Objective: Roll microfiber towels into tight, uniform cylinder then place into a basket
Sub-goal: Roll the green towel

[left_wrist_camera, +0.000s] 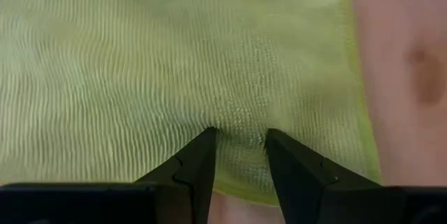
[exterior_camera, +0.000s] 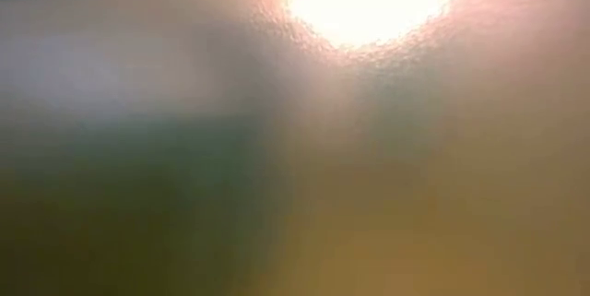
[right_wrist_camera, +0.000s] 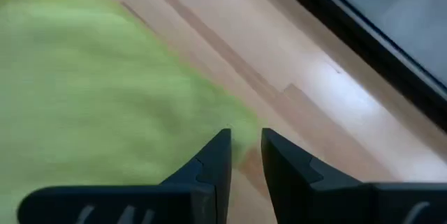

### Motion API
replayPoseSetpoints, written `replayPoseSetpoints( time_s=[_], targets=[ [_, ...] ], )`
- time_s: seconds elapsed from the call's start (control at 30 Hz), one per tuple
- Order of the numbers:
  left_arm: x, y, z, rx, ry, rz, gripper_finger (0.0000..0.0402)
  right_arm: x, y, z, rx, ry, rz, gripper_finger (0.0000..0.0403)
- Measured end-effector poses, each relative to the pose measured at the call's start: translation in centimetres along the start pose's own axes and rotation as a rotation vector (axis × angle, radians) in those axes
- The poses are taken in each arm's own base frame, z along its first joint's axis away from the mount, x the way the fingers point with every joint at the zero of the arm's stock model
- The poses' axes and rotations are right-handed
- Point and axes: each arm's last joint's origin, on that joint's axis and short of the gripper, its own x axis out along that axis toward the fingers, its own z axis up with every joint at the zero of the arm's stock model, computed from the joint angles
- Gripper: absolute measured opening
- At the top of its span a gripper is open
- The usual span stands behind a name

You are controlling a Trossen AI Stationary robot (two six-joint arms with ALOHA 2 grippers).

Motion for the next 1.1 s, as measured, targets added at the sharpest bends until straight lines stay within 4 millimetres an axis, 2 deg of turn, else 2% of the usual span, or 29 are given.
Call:
replayPoseSetpoints(
  time_s=[0.1, 0.2, 0.37, 0.47, 0.63, 0.77, 0.83, 1.0, 1.1],
  targets=[
    [0.0, -0.7, 0.5, 0.023, -0.055, -0.006, 0.0119, 0.2, -0.6, 0.1, -0.035, 0.012, 0.006, 0.0071],
    [-0.1, -1.0, 0.7, 0.055, -0.074, 0.031, 0.0119, -0.4, -0.8, 0.2, -0.058, 0.034, 0.045, 0.0071],
    [-1.4, -0.5, 1.2, 0.113, -0.094, 0.108, 0.0119, -3.1, -0.1, 0.3, -0.09, 0.101, 0.143, 0.0071],
    [-1.7, 0.2, 1.4, 0.101, -0.109, 0.114, 0.0119, -4.9, 0.8, -0.1, -0.129, 0.165, 0.273, 0.0071],
    [-1.8, 1.3, 0.9, 0.115, -0.053, 0.099, 0.0119, -7.3, 3.3, -2.1, -0.381, 0.269, 0.442, 0.0071],
    [-1.9, 1.4, 0.5, 0.176, -0.007, 0.093, 0.0119, -9.5, 4.6, -3.9, -0.597, 0.354, 0.488, 0.0071],
    [-2.5, 1.3, 0.4, 0.195, 0.007, 0.091, 0.0119, -10.9, 4.6, -4.3, -0.646, 0.394, 0.483, 0.0071],
    [-4.5, 1.6, 0.5, 0.192, 0.013, 0.071, 0.0119, -13.9, 3.6, -3.8, -0.651, 0.355, 0.407, 0.0071],
    [-5.4, 1.8, -0.3, 0.156, 0.043, 0.07, 0.0119, -15.2, 2.7, -3.5, -0.634, 0.319, 0.376, 0.0071]
  ],
)
